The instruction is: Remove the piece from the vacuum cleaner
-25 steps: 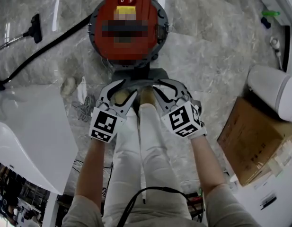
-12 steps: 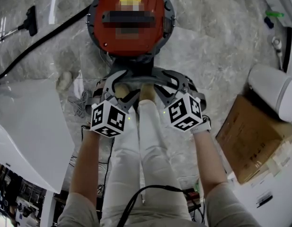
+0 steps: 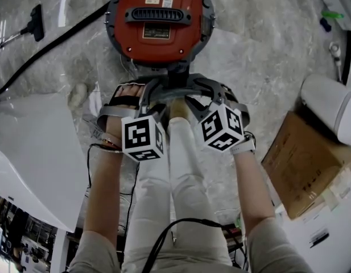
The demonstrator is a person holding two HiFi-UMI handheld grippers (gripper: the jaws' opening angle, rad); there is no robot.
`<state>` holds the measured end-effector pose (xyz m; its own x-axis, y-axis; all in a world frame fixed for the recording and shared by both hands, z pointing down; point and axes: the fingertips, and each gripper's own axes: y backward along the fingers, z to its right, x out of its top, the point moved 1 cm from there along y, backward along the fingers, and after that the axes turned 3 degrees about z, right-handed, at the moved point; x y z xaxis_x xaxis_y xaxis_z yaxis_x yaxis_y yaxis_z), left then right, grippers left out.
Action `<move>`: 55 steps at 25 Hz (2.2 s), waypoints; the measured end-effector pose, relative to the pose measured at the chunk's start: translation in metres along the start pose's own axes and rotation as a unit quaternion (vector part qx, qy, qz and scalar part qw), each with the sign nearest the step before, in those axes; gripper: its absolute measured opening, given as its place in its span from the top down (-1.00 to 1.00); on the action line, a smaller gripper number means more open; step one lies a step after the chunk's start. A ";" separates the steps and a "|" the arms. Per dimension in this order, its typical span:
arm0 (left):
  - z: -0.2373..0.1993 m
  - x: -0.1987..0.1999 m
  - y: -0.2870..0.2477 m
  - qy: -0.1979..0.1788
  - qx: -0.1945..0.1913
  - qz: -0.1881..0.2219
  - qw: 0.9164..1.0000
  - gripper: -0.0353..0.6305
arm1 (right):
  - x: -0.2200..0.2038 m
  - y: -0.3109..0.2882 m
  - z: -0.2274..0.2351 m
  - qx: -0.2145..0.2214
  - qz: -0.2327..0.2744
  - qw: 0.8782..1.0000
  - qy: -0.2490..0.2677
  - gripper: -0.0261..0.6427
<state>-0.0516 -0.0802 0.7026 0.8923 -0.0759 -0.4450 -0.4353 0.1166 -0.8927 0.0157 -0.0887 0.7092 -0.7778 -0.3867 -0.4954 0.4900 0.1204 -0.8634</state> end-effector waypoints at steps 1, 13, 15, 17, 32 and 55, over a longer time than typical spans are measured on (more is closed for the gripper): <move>0.001 -0.004 -0.003 0.003 -0.006 -0.006 1.000 -0.11 | 0.000 -0.001 -0.001 0.002 -0.001 1.000 0.000 0.33; 0.011 -0.011 -0.029 0.039 0.000 -0.018 0.999 -0.11 | -0.008 -0.011 -0.004 0.010 -0.025 0.997 0.069 0.33; 0.014 -0.011 -0.033 0.036 -0.004 -0.023 0.999 -0.11 | -0.009 -0.013 -0.004 0.013 -0.029 0.996 0.079 0.33; 0.016 -0.012 -0.037 0.034 -0.006 -0.028 0.999 -0.10 | -0.010 -0.015 -0.006 0.017 -0.032 0.995 0.089 0.33; 0.016 -0.017 -0.055 0.054 -0.001 -0.036 0.998 0.13 | -0.014 -0.023 -0.005 0.017 -0.027 0.995 0.090 0.41; 0.004 -0.024 -0.051 0.057 0.055 -0.056 0.995 0.69 | -0.015 -0.016 -0.003 -0.034 -0.017 0.995 0.095 0.73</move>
<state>-0.0499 -0.0800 0.7591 0.9120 -0.2065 -0.3543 -0.3131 0.2074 -0.9268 0.0180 -0.0818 0.7296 -0.8571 -0.2120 -0.4696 0.4394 0.1749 -0.8811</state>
